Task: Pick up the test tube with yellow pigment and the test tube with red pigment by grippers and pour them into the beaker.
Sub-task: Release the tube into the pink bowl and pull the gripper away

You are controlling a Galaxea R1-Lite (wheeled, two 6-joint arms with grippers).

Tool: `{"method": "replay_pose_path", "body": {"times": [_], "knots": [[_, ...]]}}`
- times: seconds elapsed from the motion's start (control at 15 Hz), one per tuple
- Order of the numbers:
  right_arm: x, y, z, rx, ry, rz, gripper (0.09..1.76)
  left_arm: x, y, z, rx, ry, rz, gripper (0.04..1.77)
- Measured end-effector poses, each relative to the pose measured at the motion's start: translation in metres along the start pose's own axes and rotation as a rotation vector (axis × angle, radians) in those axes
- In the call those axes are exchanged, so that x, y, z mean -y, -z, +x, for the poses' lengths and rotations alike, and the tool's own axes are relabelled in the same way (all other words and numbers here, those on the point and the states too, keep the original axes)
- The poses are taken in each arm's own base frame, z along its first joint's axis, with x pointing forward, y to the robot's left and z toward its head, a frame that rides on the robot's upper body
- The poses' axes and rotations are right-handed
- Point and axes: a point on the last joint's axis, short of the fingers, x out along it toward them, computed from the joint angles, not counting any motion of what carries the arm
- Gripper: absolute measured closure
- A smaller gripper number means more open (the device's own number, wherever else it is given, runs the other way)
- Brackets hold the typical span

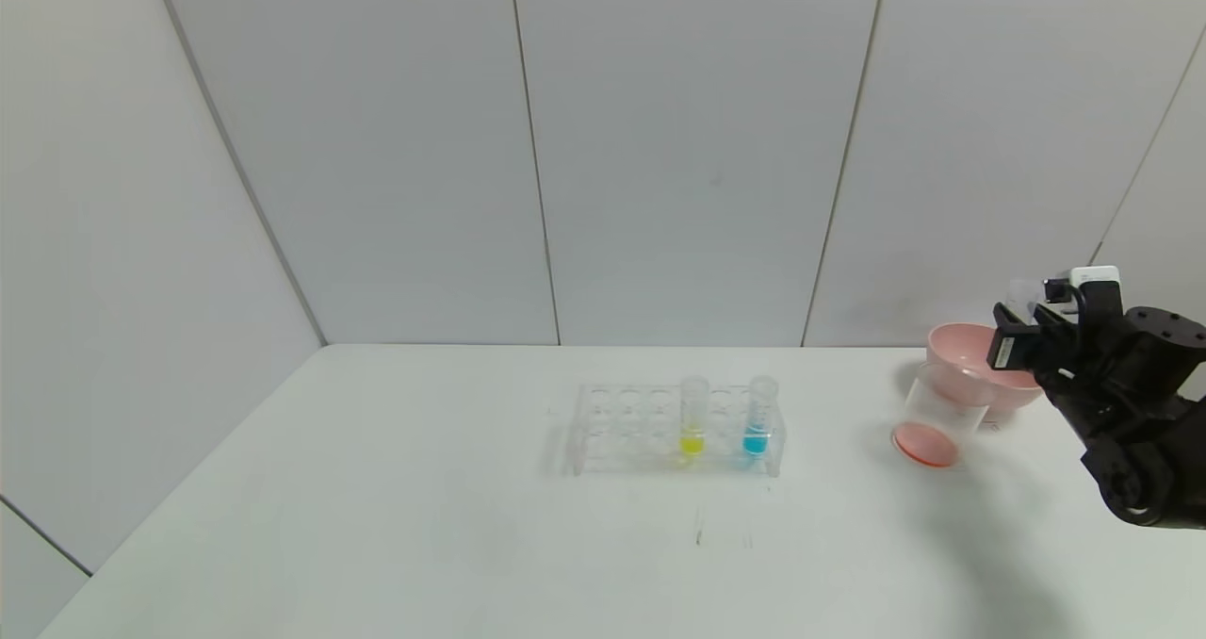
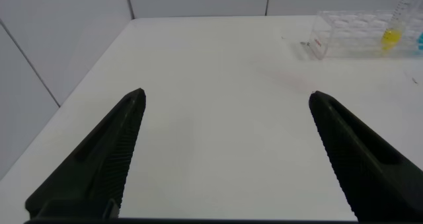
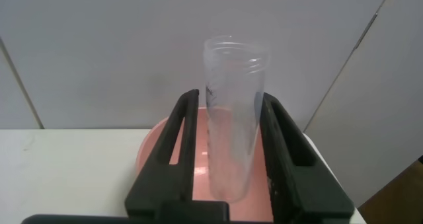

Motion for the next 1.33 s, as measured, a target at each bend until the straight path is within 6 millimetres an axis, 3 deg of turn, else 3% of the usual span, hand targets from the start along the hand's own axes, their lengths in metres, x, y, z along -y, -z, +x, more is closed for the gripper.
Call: {"method": "replay_pose_path", "body": {"times": [0.27,0.6,0.8,0.93,1.13,1.33], "knots": [[-0.001,0.007,0.003,-0.012,0.013,0.006,0.75,0.0,0.0,0.0,0.0,0.0,0.0,0.05],[0.002,-0.008,0.001,0.007,0.03,0.024,0.46,0.0,0.0,0.0,0.0,0.0,0.0,0.05],[0.006,-0.041,-0.009,-0.047,0.022,0.048,0.36,0.0,0.0,0.0,0.0,0.0,0.0,0.05],[0.009,-0.076,-0.025,-0.11,0.007,0.088,0.31,0.0,0.0,0.0,0.0,0.0,0.0,0.05],[0.008,-0.133,-0.067,-0.153,-0.032,0.153,0.26,0.0,0.0,0.0,0.0,0.0,0.0,0.05],[-0.015,-0.171,-0.124,-0.162,-0.146,0.233,0.22,0.0,0.0,0.0,0.0,0.0,0.0,0.05]]}}
